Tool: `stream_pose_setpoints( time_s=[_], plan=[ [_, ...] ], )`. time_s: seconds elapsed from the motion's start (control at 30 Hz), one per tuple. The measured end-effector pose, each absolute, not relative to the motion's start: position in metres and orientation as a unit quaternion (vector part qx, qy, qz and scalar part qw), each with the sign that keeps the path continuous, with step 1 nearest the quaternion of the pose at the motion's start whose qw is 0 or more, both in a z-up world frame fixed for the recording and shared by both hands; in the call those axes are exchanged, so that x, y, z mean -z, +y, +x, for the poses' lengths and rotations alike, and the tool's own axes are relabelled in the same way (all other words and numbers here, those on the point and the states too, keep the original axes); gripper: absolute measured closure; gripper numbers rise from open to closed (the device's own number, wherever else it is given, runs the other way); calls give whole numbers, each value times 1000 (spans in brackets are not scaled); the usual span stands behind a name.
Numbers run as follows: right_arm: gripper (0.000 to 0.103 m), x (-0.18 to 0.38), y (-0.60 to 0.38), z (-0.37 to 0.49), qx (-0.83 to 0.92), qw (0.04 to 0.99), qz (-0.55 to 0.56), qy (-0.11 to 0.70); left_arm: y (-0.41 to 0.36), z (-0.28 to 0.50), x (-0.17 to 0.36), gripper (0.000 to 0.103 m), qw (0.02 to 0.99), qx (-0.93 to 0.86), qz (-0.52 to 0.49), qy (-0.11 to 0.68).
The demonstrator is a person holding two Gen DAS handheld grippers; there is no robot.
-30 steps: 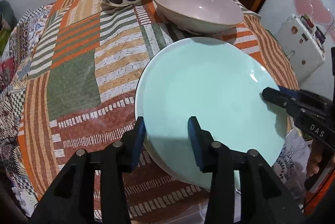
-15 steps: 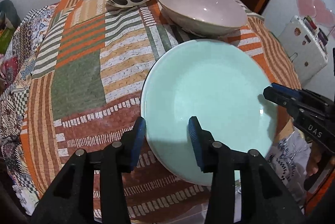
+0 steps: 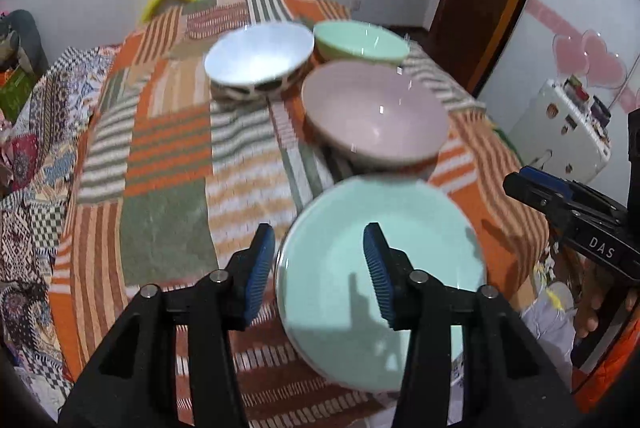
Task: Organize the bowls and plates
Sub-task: 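Lower the mint green plate onto the white plate and open both grippers, then close both grippers on the rim of the pink bowl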
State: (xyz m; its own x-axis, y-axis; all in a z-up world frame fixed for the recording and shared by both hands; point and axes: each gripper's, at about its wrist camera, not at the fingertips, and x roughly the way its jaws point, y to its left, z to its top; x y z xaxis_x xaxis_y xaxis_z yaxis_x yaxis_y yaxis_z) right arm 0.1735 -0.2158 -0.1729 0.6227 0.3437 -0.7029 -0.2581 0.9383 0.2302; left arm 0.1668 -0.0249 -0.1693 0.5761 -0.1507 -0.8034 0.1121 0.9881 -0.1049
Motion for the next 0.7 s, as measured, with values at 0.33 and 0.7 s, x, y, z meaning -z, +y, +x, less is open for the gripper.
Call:
stream_pose_setpoints(
  time_s=[0.33,0.7],
  plan=[
    [59,166,-217,214,-162,905,63,388,-25,223,163,47,898,67,-55,432],
    [59,192,-208,259,-164,893,78,413,-30,283,193,47,890,68,-65,446]
  ],
)
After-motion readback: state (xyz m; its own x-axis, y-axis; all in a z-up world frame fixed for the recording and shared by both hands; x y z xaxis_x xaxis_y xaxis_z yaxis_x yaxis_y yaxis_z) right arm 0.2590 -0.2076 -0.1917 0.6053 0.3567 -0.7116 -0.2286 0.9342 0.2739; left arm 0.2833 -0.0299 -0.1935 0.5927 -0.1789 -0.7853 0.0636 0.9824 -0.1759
